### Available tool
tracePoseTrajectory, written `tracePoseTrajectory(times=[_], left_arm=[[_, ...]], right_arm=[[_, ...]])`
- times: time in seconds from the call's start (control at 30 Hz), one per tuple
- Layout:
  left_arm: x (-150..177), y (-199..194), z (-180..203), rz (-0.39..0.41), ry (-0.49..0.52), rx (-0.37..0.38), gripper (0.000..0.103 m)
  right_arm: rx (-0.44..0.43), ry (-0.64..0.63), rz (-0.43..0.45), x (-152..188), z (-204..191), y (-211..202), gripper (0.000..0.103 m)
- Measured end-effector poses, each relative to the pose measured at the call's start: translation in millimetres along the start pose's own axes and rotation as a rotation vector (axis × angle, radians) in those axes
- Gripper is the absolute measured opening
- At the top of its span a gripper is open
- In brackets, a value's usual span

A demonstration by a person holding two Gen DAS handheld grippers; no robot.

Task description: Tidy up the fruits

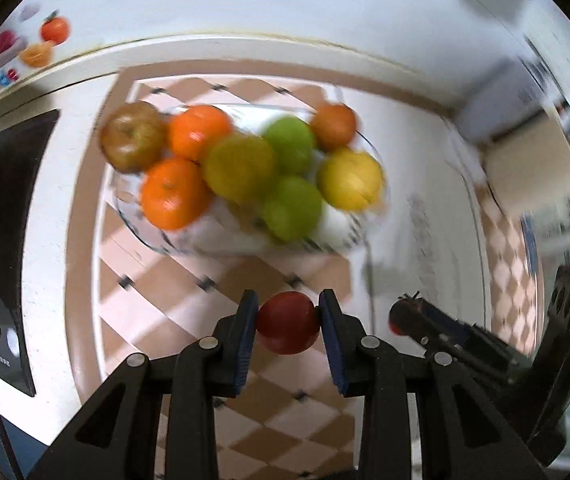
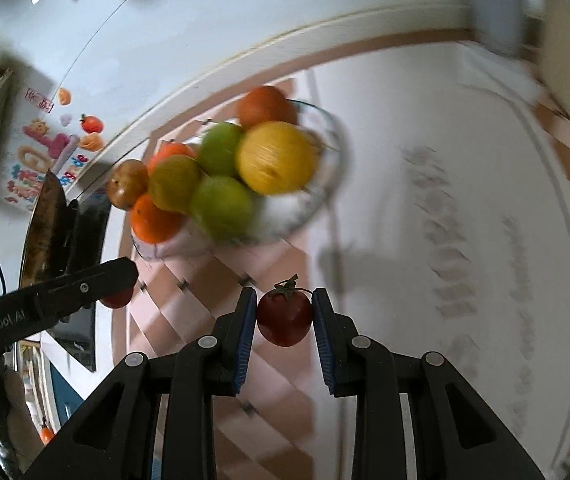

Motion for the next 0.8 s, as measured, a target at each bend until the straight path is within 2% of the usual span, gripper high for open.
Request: tracePoseTrajectory(times=[0.2,0.47,0.5,0.57,0.6,0.67,0.73,0.8], left_arm=[[-33.3,32.8,-16.2,-0.034,-0.097,-0.008,0.029],[-47.0,58.7,-20.2,-0.067,-0.116,-0.032,0.030],[-47.4,59.9,-21.0,-0.069,-0.119,-0.043,0.031],[-46.9,60.0,-21.7,-0.073,-0.122,-0.055,0.032],[-46.9,59.8,-21.9,-0.070,-0.123,-0.060,0.032],[-47.2,58.8,-22.8,-0.061,-0.126,-0.072,0.037],[-48.2,55.4,-25.9,-0.050,-0.129,-0.075,0.050],[-48.7,48.6,-29.7,-0.032,-0.130,-0.082,0.061]], right_arm=[[0.017,-0.064,-0.009,-39.7,-11.3,39.9,0.031],[0.032,-0.099,-0.032,-52.0,-11.2,58.9,0.033],[0.030,-0.100,-0.040,-52.1,-10.8,59.7,0.035],[0.038,-0.097,-0.047,-51.8,-9.7,58.3,0.060],[0.039,-0.099,-0.042,-51.8,-9.7,55.7,0.065],[0.055,-0.108,-0.040,-51.8,-10.2,49.5,0.069],[0.072,-0.110,-0.039,-50.7,-10.1,42.3,0.071],[0.096,-0.100,-0.035,-49.5,-8.3,32.0,0.079]])
Point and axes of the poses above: each gripper's, at about its wrist camera, not at the fingertips, and y roughly the way its jaws point, z to its right, x to its underside, the point moved 7 cm from there along y, roughly the way its jaws point, and after that the axes turned 15 degrees about -y, right-handed, at the moved point
